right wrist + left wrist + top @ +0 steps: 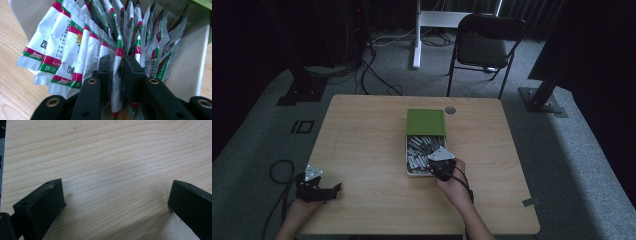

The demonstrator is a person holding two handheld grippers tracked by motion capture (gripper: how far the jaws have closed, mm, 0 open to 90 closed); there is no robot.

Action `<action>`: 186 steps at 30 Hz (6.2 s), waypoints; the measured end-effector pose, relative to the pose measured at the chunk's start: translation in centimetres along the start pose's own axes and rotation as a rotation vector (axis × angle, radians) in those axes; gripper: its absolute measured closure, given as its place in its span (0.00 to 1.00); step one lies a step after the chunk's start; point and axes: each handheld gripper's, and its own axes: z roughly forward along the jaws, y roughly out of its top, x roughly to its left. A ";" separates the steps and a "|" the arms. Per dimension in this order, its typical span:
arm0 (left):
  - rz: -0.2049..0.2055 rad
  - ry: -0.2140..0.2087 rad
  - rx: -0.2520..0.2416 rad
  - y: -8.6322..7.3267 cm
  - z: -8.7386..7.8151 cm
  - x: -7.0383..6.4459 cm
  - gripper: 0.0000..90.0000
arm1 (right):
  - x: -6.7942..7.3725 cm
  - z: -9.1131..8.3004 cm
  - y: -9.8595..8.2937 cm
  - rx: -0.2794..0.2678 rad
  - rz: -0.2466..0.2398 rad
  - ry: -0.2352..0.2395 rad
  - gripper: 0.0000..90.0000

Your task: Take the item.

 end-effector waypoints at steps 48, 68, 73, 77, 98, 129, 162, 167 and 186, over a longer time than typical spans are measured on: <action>0.000 0.000 0.001 0.0 0.0 0.0 0.02 | -8.2 -7.1 3.7 -0.224 0.246 0.000 0.99; 0.000 0.000 0.000 0.0 0.0 0.0 0.02 | -10.7 -1.1 -2.1 -0.106 0.384 -0.012 0.99; 0.000 0.000 0.000 0.0 0.0 0.0 0.02 | -11.0 0.4 -2.9 -0.084 0.408 0.001 0.99; 0.000 0.000 0.000 0.0 0.0 0.0 0.02 | -11.4 1.7 -3.7 -0.059 0.431 0.009 0.99; 0.000 0.000 -0.001 0.0 0.0 0.0 0.01 | -14.8 3.6 -6.9 0.039 0.441 -0.061 0.79; 0.000 0.000 0.000 0.0 0.0 0.0 0.02 | -15.6 -0.6 -11.0 0.038 0.470 -0.128 0.19; 0.002 0.000 -0.001 0.0 0.0 0.0 0.02 | -13.2 -5.5 -15.4 0.105 0.491 -0.215 0.16; 0.002 0.000 0.000 0.0 0.0 0.0 0.02 | -12.9 -6.0 -15.8 0.108 0.528 -0.264 0.16; 0.002 0.000 -0.001 0.0 0.0 0.0 0.02 | -12.6 -6.6 -17.4 0.126 0.585 -0.326 0.15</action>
